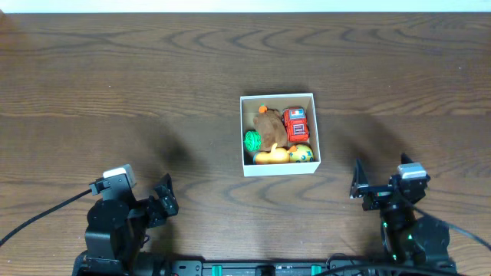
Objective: Pack container
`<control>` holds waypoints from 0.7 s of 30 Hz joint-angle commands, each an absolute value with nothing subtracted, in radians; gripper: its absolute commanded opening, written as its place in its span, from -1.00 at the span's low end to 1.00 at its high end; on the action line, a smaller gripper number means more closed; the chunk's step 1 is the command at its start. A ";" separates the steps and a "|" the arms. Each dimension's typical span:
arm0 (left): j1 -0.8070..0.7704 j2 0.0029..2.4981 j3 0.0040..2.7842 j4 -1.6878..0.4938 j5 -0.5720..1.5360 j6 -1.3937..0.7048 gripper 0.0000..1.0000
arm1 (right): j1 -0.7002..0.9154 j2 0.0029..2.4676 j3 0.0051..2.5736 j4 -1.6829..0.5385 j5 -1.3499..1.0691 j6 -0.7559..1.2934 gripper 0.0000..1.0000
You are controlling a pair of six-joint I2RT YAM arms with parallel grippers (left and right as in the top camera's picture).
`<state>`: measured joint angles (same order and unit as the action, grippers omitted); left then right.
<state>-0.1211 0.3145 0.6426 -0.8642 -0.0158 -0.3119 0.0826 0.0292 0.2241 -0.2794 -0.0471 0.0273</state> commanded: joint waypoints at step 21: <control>-0.119 0.318 0.641 -0.864 -0.011 -0.316 0.96 | 0.064 0.007 0.006 -0.067 -0.079 -0.001 0.98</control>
<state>-0.1211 0.3149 0.6426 -0.8642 -0.0101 -0.3145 0.0826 0.0120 0.0071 -0.0631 -0.0727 -0.0124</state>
